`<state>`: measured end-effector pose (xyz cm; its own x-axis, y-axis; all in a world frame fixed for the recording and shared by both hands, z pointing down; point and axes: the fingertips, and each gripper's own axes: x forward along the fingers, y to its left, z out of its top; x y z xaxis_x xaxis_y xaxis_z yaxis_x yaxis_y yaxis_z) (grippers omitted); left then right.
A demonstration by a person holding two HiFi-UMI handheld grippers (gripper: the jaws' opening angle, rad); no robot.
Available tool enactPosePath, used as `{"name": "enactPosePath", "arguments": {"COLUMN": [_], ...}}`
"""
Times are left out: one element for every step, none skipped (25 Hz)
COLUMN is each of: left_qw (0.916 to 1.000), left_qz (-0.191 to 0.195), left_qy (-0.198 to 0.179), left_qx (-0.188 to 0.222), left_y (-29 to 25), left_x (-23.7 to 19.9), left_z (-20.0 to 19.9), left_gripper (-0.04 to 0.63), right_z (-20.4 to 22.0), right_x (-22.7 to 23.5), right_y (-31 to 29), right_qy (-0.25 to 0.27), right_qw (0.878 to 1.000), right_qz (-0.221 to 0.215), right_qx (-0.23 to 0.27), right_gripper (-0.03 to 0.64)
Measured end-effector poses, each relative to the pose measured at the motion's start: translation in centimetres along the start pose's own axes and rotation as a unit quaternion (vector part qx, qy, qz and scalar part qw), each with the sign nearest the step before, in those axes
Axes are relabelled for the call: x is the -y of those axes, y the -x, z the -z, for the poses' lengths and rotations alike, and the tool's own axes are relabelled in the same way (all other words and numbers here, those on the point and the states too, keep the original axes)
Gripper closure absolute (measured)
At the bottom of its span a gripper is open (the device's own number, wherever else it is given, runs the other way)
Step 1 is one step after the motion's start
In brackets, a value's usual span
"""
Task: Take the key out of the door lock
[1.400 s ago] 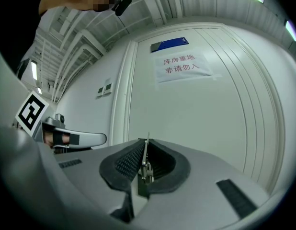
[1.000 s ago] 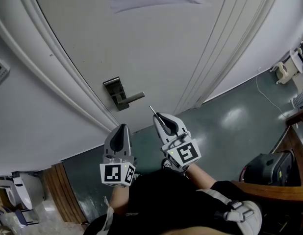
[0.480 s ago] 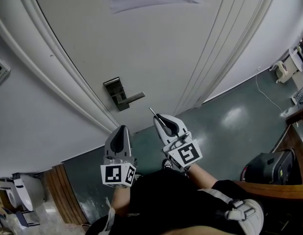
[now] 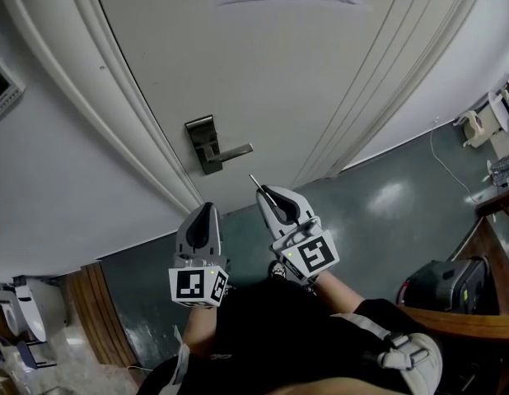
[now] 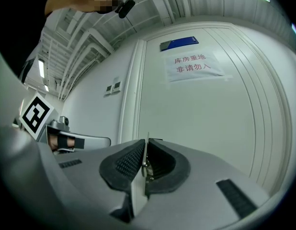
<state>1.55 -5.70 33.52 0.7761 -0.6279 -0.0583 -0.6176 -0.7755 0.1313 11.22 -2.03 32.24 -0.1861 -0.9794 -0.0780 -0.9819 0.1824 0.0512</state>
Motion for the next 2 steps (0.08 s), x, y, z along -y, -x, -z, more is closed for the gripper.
{"name": "enactPosePath", "arguments": {"left_qw": [1.0, 1.0], "left_qz": [0.001, 0.001], "left_qy": [0.002, 0.004], "left_qx": [0.0, 0.001], "left_y": [0.02, 0.05], "left_x": [-0.38, -0.78], "left_z": [0.23, 0.47], "left_gripper": [0.571, 0.571], "right_z": [0.07, 0.14], "right_x": [-0.34, -0.68], "right_y": [-0.36, -0.71], "right_qy": [0.001, 0.002], "right_qw": [1.0, 1.0], "right_qz": [-0.001, -0.003], "right_qx": [0.0, -0.001], "right_gripper": [0.586, 0.586]}}
